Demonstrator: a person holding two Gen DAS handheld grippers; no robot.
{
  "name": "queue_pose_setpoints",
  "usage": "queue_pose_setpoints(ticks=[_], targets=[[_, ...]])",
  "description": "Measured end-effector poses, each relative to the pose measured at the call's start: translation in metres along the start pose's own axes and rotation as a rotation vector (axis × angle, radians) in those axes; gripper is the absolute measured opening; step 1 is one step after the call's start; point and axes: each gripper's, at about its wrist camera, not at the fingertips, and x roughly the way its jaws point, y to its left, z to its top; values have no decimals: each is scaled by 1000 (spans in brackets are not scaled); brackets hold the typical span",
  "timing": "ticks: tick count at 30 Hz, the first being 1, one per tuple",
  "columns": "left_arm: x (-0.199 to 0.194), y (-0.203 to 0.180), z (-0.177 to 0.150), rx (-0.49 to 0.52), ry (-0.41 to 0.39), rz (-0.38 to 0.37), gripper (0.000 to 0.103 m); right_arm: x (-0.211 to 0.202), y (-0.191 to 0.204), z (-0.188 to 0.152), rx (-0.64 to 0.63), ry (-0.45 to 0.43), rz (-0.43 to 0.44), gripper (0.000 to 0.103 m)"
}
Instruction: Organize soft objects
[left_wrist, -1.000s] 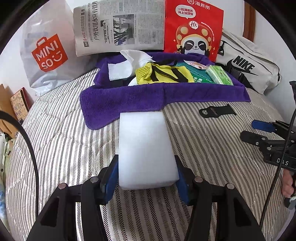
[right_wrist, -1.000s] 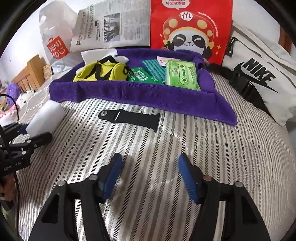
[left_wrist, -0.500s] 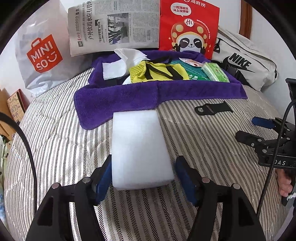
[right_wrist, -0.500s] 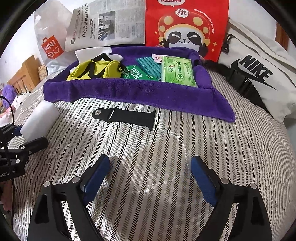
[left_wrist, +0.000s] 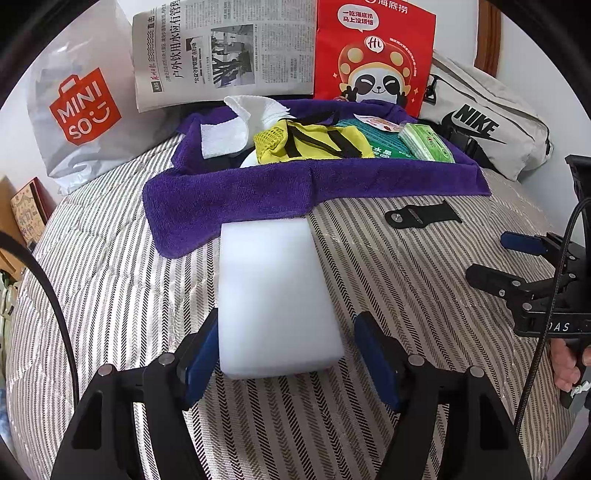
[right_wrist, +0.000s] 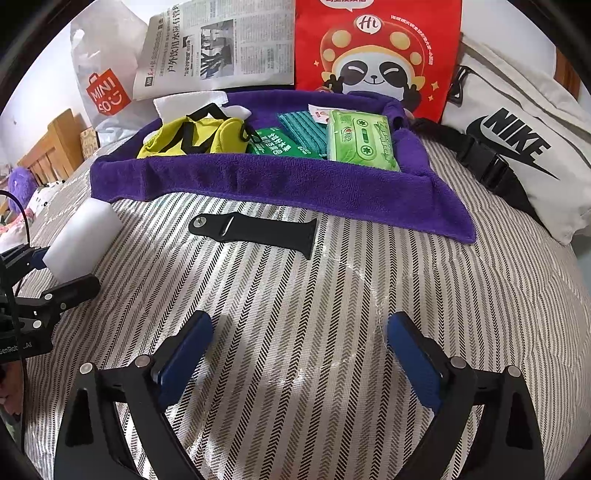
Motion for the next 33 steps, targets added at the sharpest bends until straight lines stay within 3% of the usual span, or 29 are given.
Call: queue_pose_setpoints(ticks=[3, 33], targets=[[0, 0, 0, 3, 2, -17, 74, 0, -1, 0, 0, 1, 6, 97], [0, -1, 0, 21, 5, 1, 75, 3, -3, 1, -1, 9, -5, 101]])
